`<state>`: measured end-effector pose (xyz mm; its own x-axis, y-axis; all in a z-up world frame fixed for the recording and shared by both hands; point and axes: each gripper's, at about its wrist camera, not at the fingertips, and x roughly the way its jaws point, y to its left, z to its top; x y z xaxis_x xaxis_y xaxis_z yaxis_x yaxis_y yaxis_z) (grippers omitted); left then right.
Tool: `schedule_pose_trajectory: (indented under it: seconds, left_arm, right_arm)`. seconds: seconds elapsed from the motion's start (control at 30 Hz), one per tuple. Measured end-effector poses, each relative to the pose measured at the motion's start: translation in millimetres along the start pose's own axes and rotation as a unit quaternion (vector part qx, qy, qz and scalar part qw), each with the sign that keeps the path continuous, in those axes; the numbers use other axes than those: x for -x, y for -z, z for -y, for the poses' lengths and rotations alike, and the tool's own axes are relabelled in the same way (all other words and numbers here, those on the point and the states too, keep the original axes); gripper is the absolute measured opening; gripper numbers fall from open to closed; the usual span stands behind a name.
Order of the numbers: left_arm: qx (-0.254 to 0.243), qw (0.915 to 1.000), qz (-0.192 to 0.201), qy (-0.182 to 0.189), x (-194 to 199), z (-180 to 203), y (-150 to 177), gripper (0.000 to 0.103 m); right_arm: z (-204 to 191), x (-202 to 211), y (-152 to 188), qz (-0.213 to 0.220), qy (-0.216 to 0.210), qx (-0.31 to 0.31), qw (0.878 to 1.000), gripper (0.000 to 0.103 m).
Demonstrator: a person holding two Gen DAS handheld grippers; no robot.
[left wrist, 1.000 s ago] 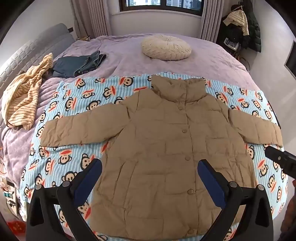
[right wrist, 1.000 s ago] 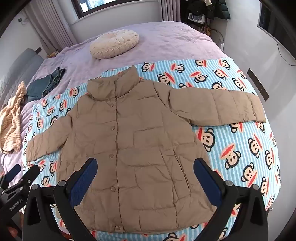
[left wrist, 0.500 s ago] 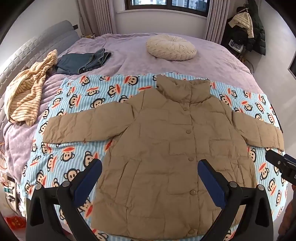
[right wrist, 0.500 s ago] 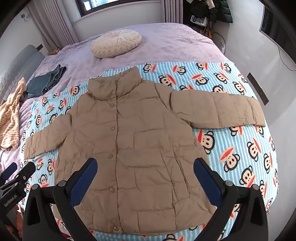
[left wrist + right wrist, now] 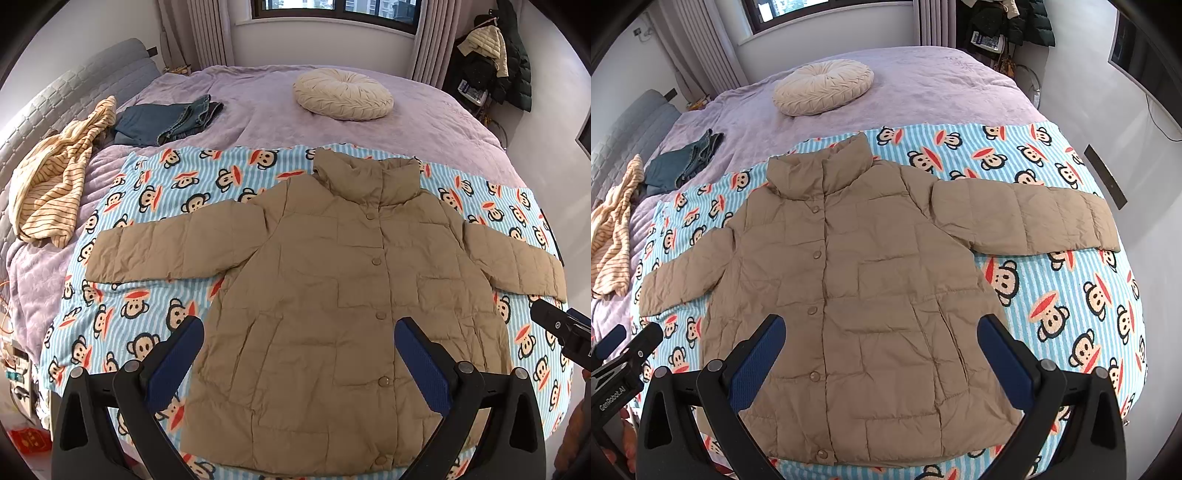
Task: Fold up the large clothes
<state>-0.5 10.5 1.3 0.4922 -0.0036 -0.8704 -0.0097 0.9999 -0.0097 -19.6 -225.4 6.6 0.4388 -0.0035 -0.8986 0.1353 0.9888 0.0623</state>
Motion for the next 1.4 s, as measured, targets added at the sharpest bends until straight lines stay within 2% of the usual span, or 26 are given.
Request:
schedule_pose_trajectory:
  seconds: [1.4]
  left_arm:
    - [0.004,1.0,-0.005,0.003,-1,-9,12,0.103]
  right_arm:
    - [-3,0,1,0.0,0.001,0.0,1.0,0.103]
